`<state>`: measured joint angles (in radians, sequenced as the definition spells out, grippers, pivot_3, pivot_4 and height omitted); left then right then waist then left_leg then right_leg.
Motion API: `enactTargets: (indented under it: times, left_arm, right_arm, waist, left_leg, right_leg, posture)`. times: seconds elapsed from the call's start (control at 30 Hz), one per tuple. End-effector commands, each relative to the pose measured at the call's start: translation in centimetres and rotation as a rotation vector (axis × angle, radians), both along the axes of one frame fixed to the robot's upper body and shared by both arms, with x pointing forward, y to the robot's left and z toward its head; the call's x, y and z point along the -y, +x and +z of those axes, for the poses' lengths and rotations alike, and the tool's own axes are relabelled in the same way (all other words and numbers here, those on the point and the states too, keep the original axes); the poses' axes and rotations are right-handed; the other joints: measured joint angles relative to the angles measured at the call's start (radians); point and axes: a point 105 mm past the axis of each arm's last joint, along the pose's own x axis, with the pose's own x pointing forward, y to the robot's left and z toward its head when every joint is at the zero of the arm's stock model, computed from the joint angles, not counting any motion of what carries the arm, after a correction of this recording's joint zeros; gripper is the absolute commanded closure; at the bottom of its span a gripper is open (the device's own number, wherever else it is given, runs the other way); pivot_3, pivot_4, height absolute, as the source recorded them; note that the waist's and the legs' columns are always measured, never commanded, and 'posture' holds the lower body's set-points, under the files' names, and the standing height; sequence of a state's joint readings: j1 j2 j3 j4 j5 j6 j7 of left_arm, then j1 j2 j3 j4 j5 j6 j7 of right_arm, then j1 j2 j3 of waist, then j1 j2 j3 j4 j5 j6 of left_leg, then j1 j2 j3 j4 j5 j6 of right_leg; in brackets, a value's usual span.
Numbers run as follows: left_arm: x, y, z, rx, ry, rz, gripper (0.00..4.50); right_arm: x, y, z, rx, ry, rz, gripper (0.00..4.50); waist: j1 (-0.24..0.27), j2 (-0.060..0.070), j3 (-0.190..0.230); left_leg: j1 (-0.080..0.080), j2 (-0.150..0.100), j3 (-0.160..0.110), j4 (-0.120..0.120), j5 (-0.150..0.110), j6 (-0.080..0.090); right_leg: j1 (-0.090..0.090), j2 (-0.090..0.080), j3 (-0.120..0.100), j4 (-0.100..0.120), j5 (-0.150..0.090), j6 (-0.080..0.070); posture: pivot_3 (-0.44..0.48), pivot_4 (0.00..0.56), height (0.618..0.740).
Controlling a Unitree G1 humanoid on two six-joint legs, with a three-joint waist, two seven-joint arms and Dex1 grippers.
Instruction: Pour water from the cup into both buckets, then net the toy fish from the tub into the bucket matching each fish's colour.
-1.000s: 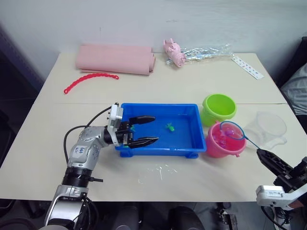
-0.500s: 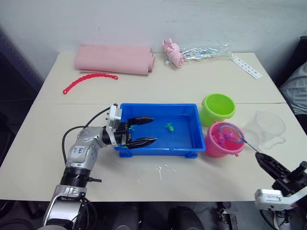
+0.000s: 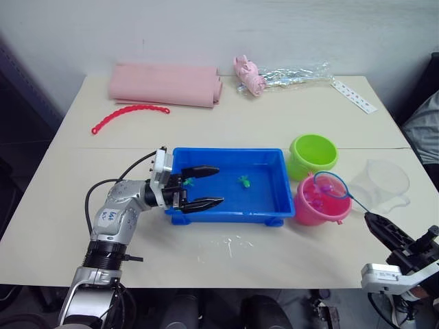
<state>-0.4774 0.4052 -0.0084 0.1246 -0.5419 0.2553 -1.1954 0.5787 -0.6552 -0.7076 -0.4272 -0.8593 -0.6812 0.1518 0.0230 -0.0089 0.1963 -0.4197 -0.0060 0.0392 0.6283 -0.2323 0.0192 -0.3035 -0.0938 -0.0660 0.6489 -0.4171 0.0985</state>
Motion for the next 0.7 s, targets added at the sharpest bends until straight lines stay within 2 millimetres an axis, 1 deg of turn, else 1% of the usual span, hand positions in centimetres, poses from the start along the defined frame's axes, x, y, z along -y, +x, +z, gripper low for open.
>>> enactTargets:
  times: [0.03, 0.07, 0.13, 0.2, 0.27, 0.37, 0.43, 0.5, 0.63, 0.7]
  left_arm:
    - [-0.2, -0.3, 0.9, 0.039, -0.011, 0.001, 0.01]
    - [-0.2, -0.3, 0.9, 0.04, -0.011, 0.001, 0.01]
    - [-0.1, -0.3, 1.0, 0.041, -0.016, 0.007, 0.01]
    - [0.0, -0.4, 1.0, 0.041, -0.018, 0.007, 0.01]
    - [0.2, -0.5, 1.0, 0.041, -0.02, 0.006, 0.01]
    - [0.2, -0.5, 1.1, 0.043, -0.023, 0.008, 0.01]
    - [0.2, -0.5, 1.2, 0.045, -0.025, 0.012, 0.01]
    - [0.2, -0.4, 1.2, 0.045, -0.026, 0.015, 0.01]
    - [0.3, -0.5, 1.1, 0.043, -0.027, 0.015, 0.01]
    - [0.3, -0.5, 1.1, 0.044, -0.027, 0.015, 0.01]
  right_arm:
    - [-0.8, -0.4, -0.5, -0.02, 0.007, 0.026, 4.5]
    - [-0.8, -0.4, -0.8, -0.028, 0.009, 0.024, 4.5]
    - [0.3, -0.4, -1.1, -0.027, 0.013, -0.033, 4.5]
    - [0.6, -0.3, -1.2, -0.027, 0.018, -0.048, 4.5]
    - [0.1, -0.1, -1.0, -0.018, 0.022, -0.024, 4.5]
    - [-1.2, 0.4, 0.3, 0.022, 0.029, 0.027, 4.5]
    - [-1.4, 0.4, 0.8, 0.031, 0.03, 0.027, 4.5]
    - [-1.0, 0.4, 0.6, 0.021, 0.03, -0.002, 4.5]
    - [0.6, 0.7, -0.4, -0.004, 0.035, -0.081, 4.5]
    - [0.6, 0.9, -0.4, 0.0, 0.056, -0.087, 4.5]
  waist:
    - [0.0, 0.0, 0.0]
    - [-0.001, 0.0, 0.0]
    - [-0.001, 0.0, 0.0]
    - [-0.001, 0.0, 0.0]
    - [-0.001, 0.0, 0.0]
    - [-0.001, 0.0, 0.0]
    - [-0.001, 0.0, 0.0]
    - [0.0, 0.0, 0.0]
    - [0.0, 0.0, 0.0]
    - [0.0, 0.0, 0.0]
  left_leg:
    - [0.0, 0.0, 0.0, 0.0, 0.0, 0.0]
    - [0.0, 0.0, 0.0, 0.0, 0.0, 0.0]
    - [0.0, 0.0, 0.0, 0.0, 0.0, 0.0]
    - [0.0, 0.0, 0.0, 0.0, 0.0, 0.0]
    - [0.0, 0.0, 0.0, 0.0, 0.0, 0.0]
    - [0.0, 0.0, 0.0, 0.0, 0.0, 0.0]
    - [0.0, 0.0, 0.0, 0.0, 0.0, 0.0]
    - [0.0, 0.0, 0.0, 0.0, 0.0, 0.0]
    - [0.0, 0.0, 0.0, 0.0, 0.0, 0.0]
    - [0.0, 0.0, 0.0, 0.0, 0.0, 0.0]
  right_leg:
    - [0.0, 0.0, 0.0, 0.0, 0.0, 0.0]
    - [0.0, 0.0, 0.0, 0.0, 0.0, 0.0]
    - [0.0, 0.0, 0.0, 0.001, 0.0, 0.0]
    - [0.0, 0.0, 0.0, 0.001, 0.0, 0.0]
    - [0.0, 0.0, 0.0, 0.001, 0.0, 0.0]
    - [0.0, 0.0, 0.0, 0.001, 0.0, 0.0]
    - [0.0, 0.0, 0.0, 0.001, 0.0, 0.0]
    - [0.0, 0.0, 0.0, 0.002, 0.0, 0.0]
    - [0.0, 0.0, 0.0, 0.001, 0.0, 0.0]
    - [0.0, 0.0, 0.0, 0.002, 0.0, 0.0]
  posture:
    - [0.0, 0.15, 0.74]
    - [0.0, 0.15, 0.74]
    - [0.0, 0.15, 0.74]
    - [0.0, 0.15, 0.74]
    - [0.0, 0.15, 0.74]
    - [0.0, 0.15, 0.74]
    - [0.0, 0.15, 0.74]
    - [0.0, 0.15, 0.74]
    - [0.0, 0.15, 0.74]
    - [0.0, 0.15, 0.74]
